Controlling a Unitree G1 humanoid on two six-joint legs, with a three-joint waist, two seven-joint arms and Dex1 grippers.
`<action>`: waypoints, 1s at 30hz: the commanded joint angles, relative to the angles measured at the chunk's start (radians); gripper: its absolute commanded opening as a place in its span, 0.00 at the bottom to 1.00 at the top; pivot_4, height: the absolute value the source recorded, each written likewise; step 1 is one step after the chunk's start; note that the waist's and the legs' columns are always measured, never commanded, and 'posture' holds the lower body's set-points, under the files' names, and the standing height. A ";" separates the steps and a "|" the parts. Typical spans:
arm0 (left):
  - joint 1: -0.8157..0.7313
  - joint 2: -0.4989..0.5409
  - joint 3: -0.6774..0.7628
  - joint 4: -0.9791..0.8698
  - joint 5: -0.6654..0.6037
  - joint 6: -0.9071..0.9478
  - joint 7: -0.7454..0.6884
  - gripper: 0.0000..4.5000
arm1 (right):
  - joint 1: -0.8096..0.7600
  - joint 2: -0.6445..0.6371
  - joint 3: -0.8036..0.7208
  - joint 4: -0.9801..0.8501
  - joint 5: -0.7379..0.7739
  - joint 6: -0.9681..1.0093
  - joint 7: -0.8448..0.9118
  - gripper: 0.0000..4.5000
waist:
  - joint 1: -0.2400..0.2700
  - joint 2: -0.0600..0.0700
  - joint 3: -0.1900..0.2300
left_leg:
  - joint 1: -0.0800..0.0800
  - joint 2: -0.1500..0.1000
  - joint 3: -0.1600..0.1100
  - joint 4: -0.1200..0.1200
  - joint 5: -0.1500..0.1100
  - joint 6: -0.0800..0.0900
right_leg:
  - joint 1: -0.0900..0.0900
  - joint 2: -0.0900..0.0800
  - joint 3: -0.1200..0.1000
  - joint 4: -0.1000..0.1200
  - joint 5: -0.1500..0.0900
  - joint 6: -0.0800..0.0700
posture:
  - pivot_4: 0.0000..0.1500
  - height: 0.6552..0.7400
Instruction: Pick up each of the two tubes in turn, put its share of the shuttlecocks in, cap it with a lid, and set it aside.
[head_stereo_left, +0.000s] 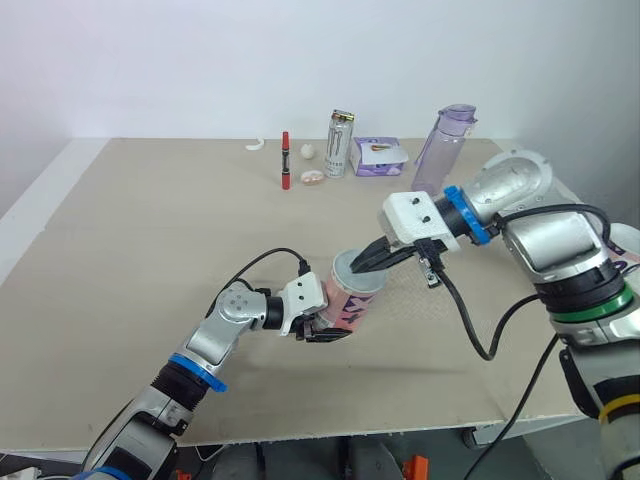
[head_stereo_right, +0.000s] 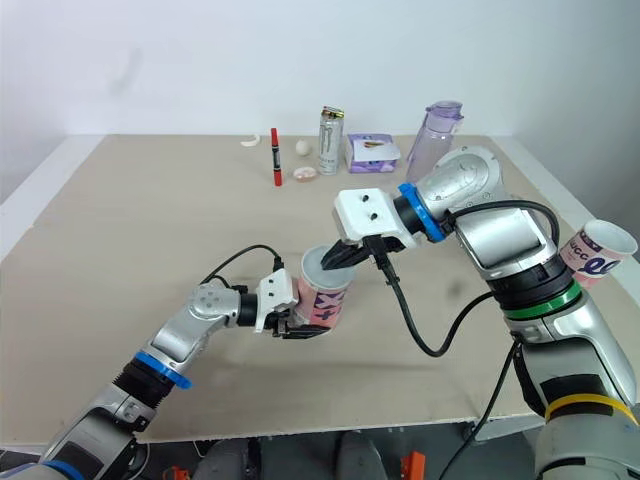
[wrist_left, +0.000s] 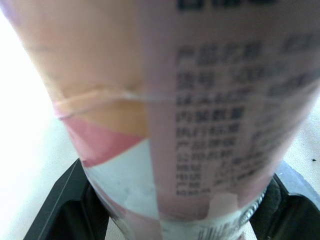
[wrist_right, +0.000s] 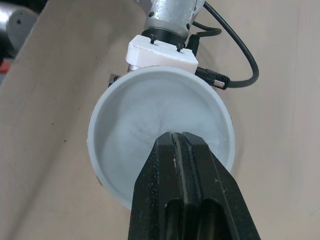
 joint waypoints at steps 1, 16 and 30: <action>0.034 0.038 0.018 0.055 0.056 0.008 0.036 0.70 | 0.000 -0.054 -0.123 0.017 0.120 0.145 0.038 0.02 | 0.004 0.001 0.002 | 0.000 0.000 0.000 0.000 0.000 0.000 | 0.000 0.000 -0.001 0.000 0.000 0.000 | 1.00 1.00; 0.025 0.032 0.061 0.010 -0.044 -0.041 -0.049 0.82 | 0.763 0.077 -0.596 -0.216 0.305 0.139 -0.287 0.27 | 0.038 -0.001 0.019 | -0.008 -0.002 -0.005 0.001 -0.004 -0.008 | -0.006 0.002 -0.005 0.000 0.053 0.011 | 1.00 1.00; 0.006 0.097 0.121 -0.044 -0.121 -0.075 -0.200 1.00 | 0.871 0.234 -0.390 -0.231 0.182 -0.081 -0.403 0.98 | 0.046 0.009 0.032 | -0.016 -0.004 -0.015 0.002 -0.009 -0.014 | -0.014 0.010 -0.002 0.001 0.051 0.013 | 1.00 1.00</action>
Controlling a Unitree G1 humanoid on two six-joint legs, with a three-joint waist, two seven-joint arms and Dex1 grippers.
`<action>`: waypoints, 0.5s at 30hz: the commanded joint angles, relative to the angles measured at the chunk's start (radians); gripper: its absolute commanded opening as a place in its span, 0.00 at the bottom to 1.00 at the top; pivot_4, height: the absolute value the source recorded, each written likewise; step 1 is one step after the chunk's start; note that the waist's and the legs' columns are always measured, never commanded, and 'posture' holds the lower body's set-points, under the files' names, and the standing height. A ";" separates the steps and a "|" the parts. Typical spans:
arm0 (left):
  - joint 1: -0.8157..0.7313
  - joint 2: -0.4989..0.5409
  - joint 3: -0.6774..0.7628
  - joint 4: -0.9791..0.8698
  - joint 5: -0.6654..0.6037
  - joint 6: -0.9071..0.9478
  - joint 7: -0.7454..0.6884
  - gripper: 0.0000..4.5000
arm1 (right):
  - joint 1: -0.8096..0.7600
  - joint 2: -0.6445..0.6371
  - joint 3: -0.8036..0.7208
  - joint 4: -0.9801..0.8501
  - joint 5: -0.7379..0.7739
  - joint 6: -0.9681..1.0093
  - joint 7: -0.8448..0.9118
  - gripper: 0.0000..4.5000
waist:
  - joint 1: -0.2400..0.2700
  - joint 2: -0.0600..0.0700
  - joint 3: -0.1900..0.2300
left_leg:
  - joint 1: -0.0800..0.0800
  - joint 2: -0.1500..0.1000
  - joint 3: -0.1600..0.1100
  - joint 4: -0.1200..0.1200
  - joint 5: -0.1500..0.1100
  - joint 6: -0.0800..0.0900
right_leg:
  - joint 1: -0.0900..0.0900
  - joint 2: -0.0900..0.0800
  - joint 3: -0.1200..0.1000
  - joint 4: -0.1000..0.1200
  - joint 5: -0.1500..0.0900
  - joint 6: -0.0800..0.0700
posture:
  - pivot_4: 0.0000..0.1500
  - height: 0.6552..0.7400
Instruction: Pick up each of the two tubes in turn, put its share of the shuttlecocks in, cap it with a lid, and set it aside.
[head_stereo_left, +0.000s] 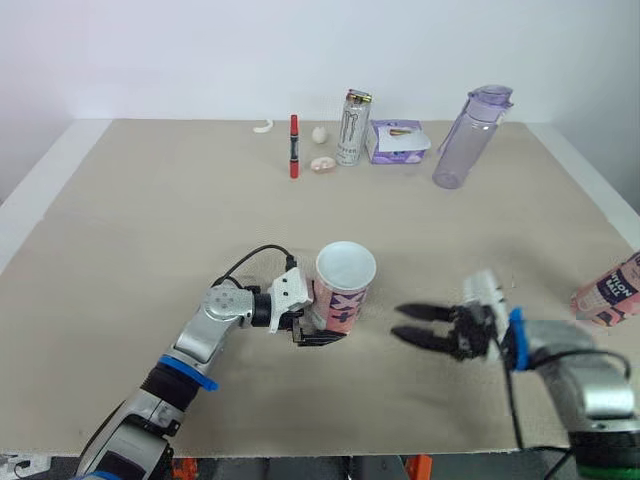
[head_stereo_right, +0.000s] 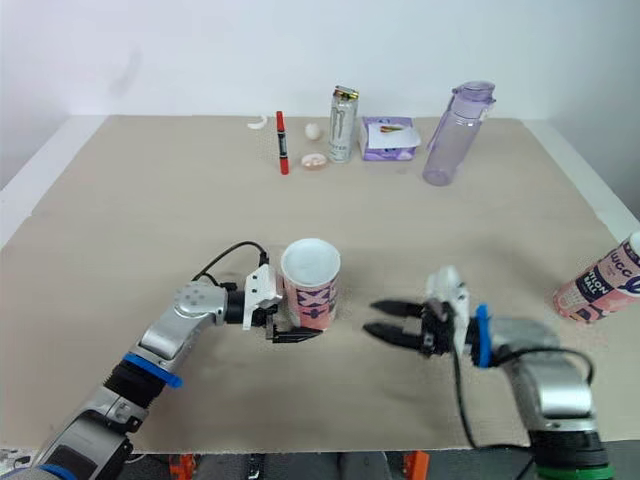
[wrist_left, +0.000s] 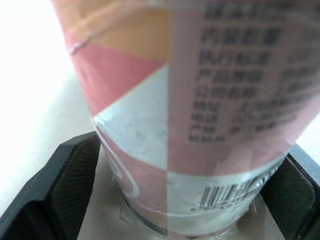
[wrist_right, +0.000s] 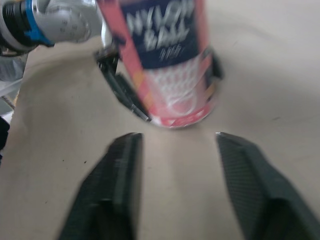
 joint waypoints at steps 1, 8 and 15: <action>0.001 0.076 0.055 -0.058 -0.053 0.004 -0.090 1.00 | -0.044 0.050 0.053 -0.046 -0.014 -0.042 -0.063 0.98 | -0.001 -0.001 0.000 | 0.000 0.000 0.000 0.000 0.000 0.000 | 0.000 0.001 0.000 0.000 0.000 0.000 | 1.00 1.00; 0.111 0.215 0.161 -0.238 -0.152 0.060 -0.146 1.00 | -0.099 0.195 0.158 0.028 -0.112 -0.154 -0.202 0.98 | 0.002 -0.003 0.003 | -0.001 0.003 -0.002 0.000 0.000 0.000 | -0.001 0.004 0.001 0.002 -0.002 -0.002 | 1.00 1.00; 0.205 0.252 0.217 -0.346 -0.162 0.080 -0.089 1.00 | -0.142 0.260 0.234 0.088 -0.149 -0.198 -0.231 0.98 | 0.002 -0.005 0.004 | 0.000 0.002 -0.003 0.002 0.000 -0.002 | -0.002 0.005 0.003 0.011 -0.007 -0.002 | 1.00 1.00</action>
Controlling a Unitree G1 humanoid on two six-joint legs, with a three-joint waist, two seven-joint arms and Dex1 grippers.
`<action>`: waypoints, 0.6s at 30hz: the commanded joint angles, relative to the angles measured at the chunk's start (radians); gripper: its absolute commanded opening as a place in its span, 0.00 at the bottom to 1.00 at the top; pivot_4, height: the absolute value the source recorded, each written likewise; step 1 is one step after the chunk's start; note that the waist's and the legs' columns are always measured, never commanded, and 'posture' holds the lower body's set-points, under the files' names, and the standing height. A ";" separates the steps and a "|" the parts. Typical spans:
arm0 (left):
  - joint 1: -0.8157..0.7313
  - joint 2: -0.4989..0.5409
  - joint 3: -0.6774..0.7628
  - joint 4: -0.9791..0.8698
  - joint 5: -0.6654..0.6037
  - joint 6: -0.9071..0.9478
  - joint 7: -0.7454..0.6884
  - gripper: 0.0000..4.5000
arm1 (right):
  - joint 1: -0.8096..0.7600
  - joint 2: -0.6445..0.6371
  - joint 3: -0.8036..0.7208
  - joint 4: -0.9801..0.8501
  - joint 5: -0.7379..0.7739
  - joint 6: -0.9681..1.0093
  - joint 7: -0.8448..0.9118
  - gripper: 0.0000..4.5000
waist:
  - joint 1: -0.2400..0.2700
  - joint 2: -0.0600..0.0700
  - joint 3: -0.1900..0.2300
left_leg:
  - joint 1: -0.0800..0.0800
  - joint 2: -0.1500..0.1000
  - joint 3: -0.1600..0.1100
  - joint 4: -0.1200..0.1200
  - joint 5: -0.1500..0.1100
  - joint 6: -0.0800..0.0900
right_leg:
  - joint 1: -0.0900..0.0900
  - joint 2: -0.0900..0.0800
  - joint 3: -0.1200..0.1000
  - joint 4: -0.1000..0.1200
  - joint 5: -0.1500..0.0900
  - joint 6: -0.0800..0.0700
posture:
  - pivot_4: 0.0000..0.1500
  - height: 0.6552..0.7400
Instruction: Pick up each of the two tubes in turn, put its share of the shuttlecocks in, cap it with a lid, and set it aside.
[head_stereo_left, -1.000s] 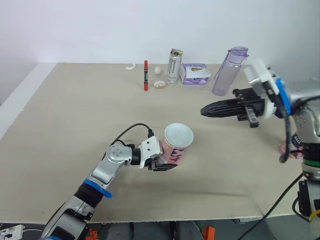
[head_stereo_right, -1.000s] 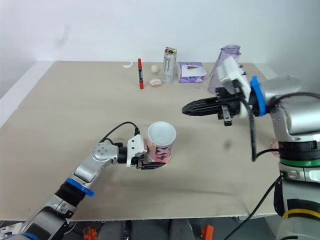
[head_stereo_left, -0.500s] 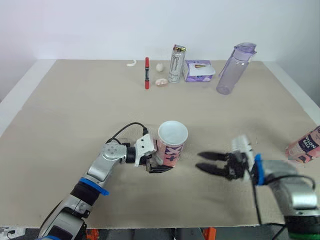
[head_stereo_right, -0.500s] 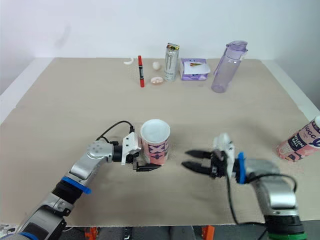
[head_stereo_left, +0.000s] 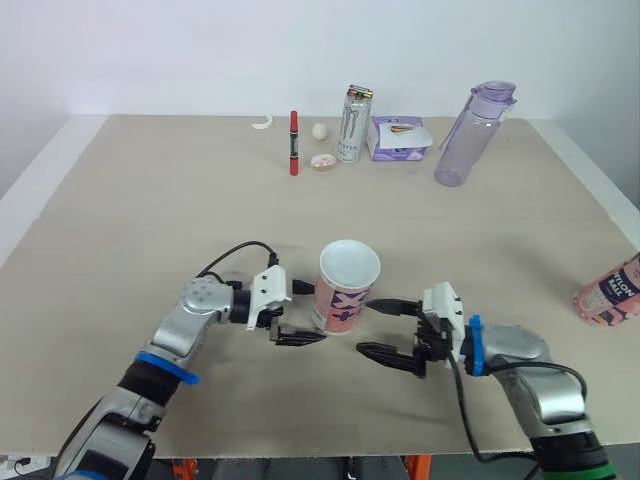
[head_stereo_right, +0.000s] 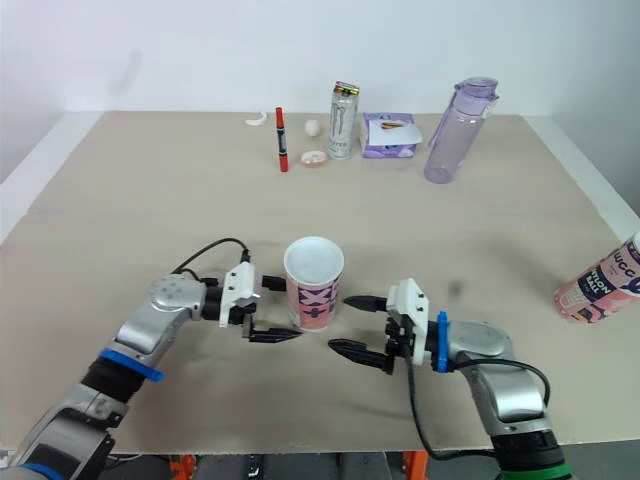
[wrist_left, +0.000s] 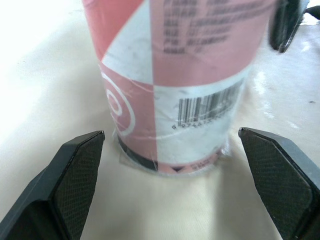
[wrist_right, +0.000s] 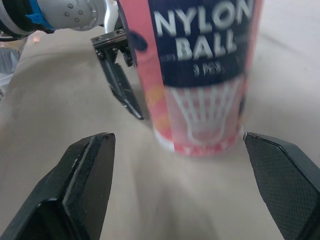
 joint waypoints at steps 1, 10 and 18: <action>0.047 0.027 0.066 -0.094 -0.022 0.011 0.054 1.00 | -0.042 0.035 0.049 0.043 -0.027 -0.052 -0.013 0.98 | -0.001 0.000 0.000 | 0.000 0.000 0.000 0.000 0.000 0.000 | 0.000 0.000 0.000 0.001 0.000 0.000 | 1.00 1.00; 0.120 0.058 0.111 -0.148 -0.031 0.017 0.083 1.00 | -0.134 0.094 0.128 0.220 -0.099 -0.173 -0.021 0.98 | -0.005 0.000 0.000 | 0.002 0.000 -0.006 0.001 0.001 -0.002 | 0.001 0.010 0.009 0.003 0.000 -0.003 | 1.00 1.00; 0.133 0.047 0.103 -0.169 -0.020 0.013 0.118 1.00 | -0.193 0.130 0.131 0.302 -0.097 -0.209 -0.016 0.93 | -0.004 0.000 0.000 | 0.003 0.002 -0.008 0.001 0.003 -0.002 | 0.001 0.020 0.018 0.004 0.002 -0.006 | 1.00 1.00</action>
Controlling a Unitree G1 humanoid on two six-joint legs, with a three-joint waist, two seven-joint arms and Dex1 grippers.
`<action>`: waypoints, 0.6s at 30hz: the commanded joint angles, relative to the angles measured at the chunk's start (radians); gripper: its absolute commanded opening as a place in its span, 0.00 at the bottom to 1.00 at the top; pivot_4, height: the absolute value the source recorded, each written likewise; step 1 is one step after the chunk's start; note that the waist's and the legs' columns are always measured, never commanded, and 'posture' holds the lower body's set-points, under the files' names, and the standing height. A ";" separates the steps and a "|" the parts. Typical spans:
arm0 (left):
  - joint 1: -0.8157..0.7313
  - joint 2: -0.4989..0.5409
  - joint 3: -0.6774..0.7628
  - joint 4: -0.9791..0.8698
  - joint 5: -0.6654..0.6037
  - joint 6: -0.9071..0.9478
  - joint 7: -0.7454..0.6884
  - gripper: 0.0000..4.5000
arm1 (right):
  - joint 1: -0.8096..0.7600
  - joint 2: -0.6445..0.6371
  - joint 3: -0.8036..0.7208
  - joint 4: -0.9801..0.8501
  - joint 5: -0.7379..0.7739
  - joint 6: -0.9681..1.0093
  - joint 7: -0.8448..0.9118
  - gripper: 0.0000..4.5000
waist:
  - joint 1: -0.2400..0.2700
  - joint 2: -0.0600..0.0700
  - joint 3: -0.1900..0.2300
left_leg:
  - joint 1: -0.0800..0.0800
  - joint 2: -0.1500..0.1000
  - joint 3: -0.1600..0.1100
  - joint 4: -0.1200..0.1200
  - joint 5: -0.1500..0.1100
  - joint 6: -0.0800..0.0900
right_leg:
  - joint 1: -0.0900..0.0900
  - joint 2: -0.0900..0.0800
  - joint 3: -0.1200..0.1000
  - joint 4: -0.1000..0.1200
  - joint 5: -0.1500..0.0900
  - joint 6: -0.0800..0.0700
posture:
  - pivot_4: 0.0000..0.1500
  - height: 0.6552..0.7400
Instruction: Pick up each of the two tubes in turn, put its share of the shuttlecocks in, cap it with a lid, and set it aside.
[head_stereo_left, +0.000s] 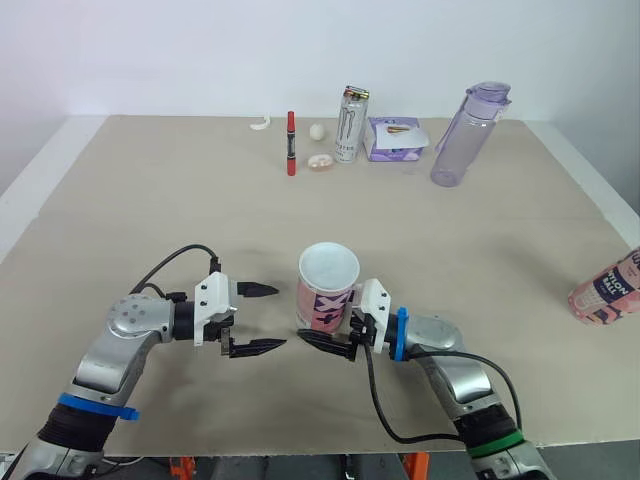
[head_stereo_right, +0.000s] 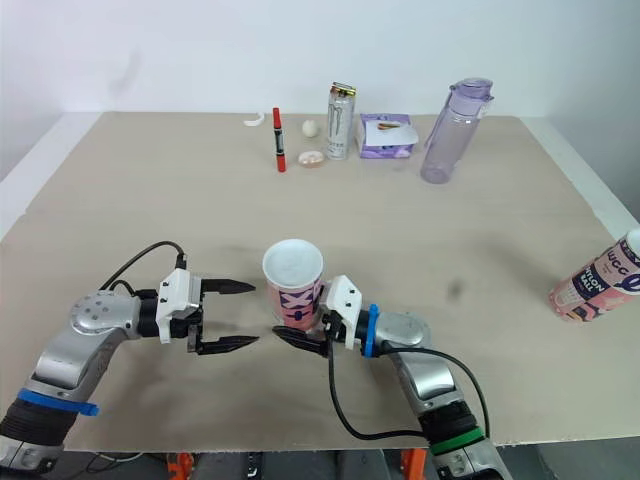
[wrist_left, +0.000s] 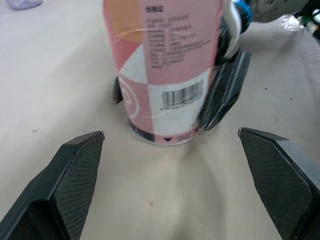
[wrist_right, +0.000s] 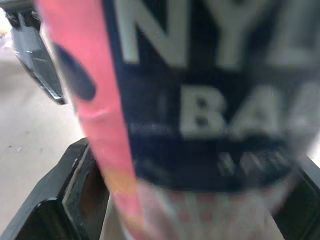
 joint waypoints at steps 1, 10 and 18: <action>0.006 0.003 0.015 -0.043 -0.002 -0.010 0.017 1.00 | -0.015 0.002 -0.004 0.017 0.010 -0.022 0.011 0.85 | 0.000 0.000 0.000 | 0.000 0.000 0.000 0.000 0.000 0.000 | 0.000 0.000 0.000 0.000 0.000 0.000 | 1.00 1.00; -0.016 -0.012 0.003 -0.055 -0.010 -0.002 0.037 1.00 | 0.151 -0.095 -0.202 -0.248 0.107 0.089 -0.117 0.81 | 0.003 0.000 0.000 | 0.000 0.000 0.000 0.000 0.001 0.000 | 0.000 0.001 0.001 0.001 0.001 -0.001 | 1.00 1.00; -0.024 -0.051 -0.024 -0.081 -0.019 0.027 0.064 1.00 | 0.288 -0.109 -0.594 -0.265 0.134 0.157 -0.478 0.81 | 0.004 0.001 0.000 | 0.000 0.000 0.001 0.001 0.002 0.000 | 0.000 0.001 0.004 0.001 0.002 0.000 | 1.00 1.00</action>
